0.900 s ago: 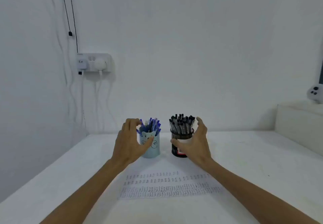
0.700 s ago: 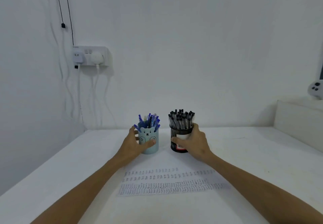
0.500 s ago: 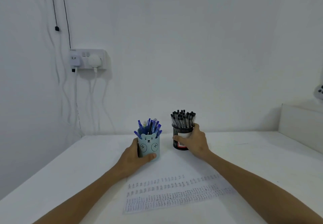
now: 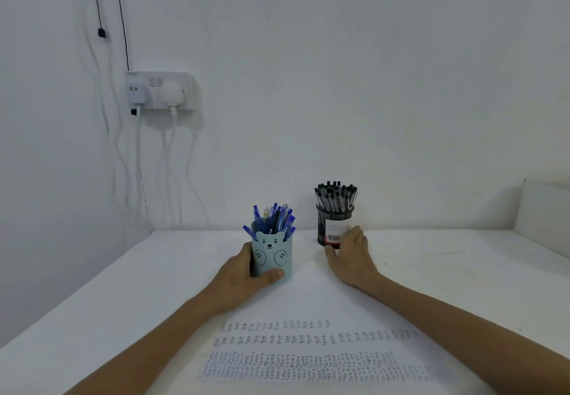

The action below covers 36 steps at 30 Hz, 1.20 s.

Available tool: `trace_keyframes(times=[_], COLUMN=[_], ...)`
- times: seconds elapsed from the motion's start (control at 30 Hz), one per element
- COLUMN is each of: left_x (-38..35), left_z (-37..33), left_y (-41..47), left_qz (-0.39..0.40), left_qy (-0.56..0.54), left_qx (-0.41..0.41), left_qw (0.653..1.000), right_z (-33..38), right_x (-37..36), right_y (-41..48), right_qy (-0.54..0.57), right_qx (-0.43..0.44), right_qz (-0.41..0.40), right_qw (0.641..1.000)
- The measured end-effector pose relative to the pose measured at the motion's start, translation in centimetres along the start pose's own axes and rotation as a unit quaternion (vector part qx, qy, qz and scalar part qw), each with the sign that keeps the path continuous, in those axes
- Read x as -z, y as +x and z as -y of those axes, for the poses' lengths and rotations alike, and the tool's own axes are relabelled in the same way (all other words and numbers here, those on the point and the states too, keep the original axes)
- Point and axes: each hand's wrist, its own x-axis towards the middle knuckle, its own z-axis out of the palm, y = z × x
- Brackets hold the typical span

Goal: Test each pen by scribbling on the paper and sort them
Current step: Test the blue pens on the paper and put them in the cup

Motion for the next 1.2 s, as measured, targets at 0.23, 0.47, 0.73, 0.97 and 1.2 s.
trace_keyframes(times=[0.23,0.47,0.73,0.97,1.2], left_x=[0.1,0.4,3.4,5.1,3.8], left_z=[-0.8,-0.4,0.3,1.7,0.2], left_y=[-1.4,-3.2,-4.4,-3.2,-3.9], left_qz=[0.026,0.039,0.110,-0.007,-0.004], left_qy=[0.103,0.036,0.147,-0.291,-0.080], left_qx=[-0.022,-0.050,0.003,0.050,0.027], left_qw=[0.994,0.997,0.983,0.955,0.996], right_z=[1.4,5.9,5.5,6.6,8.1], right_x=[2.0,0.5,1.7,3.2,1.5], right_y=[-5.0,-6.5,-4.4,-3.5,-4.6], right_qy=[0.113,0.240,0.273,-0.098,-0.175], right_qx=[0.197,0.231,0.248,0.375,0.476], right_qz=[0.011,0.168,0.085,0.057,0.000], right_qw=[0.974,0.928,0.926,0.920,0.862])
